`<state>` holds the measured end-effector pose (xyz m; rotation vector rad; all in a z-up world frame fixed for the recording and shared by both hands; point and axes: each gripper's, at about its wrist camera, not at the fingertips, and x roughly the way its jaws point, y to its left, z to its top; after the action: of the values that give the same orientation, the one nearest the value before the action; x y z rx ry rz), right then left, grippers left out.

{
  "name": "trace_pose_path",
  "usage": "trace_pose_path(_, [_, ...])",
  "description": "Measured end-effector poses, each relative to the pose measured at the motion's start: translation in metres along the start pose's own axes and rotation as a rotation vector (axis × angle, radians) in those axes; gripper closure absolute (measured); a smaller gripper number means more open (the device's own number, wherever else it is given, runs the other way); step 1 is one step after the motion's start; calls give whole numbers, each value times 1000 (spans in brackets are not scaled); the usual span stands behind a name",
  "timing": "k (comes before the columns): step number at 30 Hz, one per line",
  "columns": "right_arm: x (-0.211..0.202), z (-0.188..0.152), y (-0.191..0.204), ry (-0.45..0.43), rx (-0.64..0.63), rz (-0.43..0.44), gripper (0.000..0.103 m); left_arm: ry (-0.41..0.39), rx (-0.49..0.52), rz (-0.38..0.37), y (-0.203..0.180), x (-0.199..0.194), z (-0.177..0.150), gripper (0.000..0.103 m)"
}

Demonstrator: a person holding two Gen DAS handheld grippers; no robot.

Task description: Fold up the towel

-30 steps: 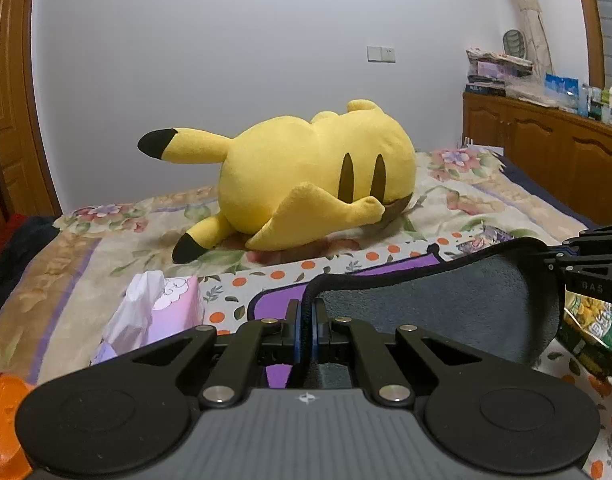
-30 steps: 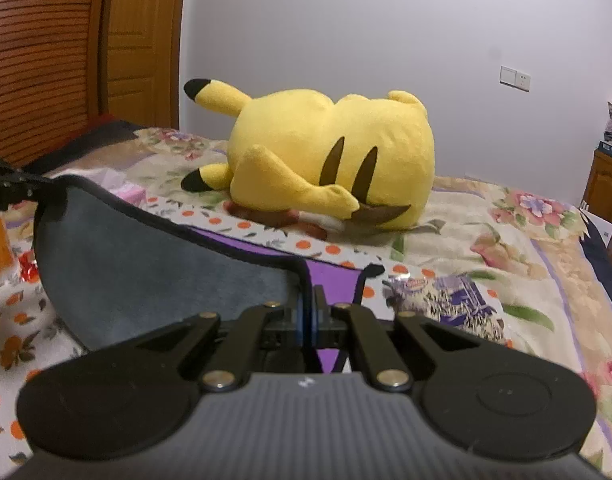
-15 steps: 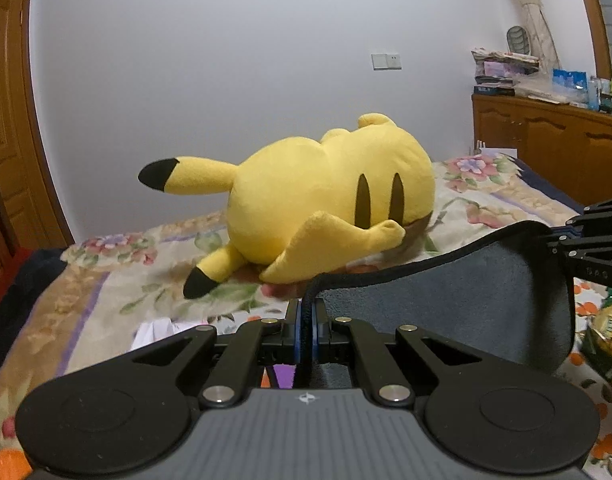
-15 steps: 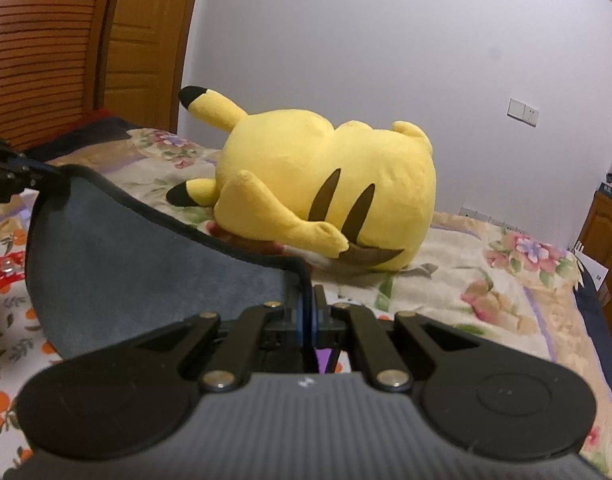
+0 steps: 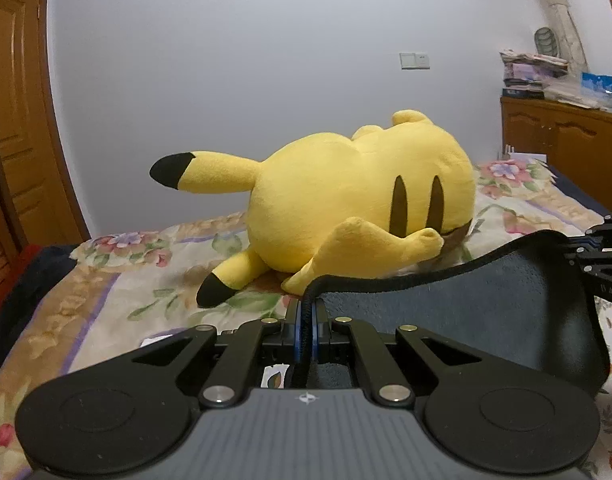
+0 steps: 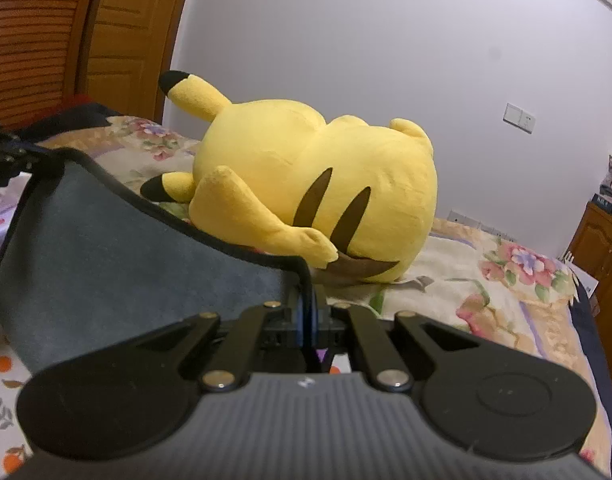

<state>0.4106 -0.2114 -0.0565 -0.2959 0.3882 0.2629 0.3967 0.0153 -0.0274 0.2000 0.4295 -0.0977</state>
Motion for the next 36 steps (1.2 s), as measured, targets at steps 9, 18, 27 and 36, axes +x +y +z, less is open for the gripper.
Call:
trace_pose_path(9, [22,-9,3,14,3,-22,99,9,-2,33,-6,24,-12,97])
trace_pose_path(18, [43,-18,4,37,21,-36,99,37,-3,50,-10,54,-18,97])
trace_pose_path(27, [63,-31,5,112,47,-32,99,99,4,57,-12,76,-35,97])
trace_pose_path(36, [63,-36,5,139,84,-50,88,131,19,58,-14,81,-44,92])
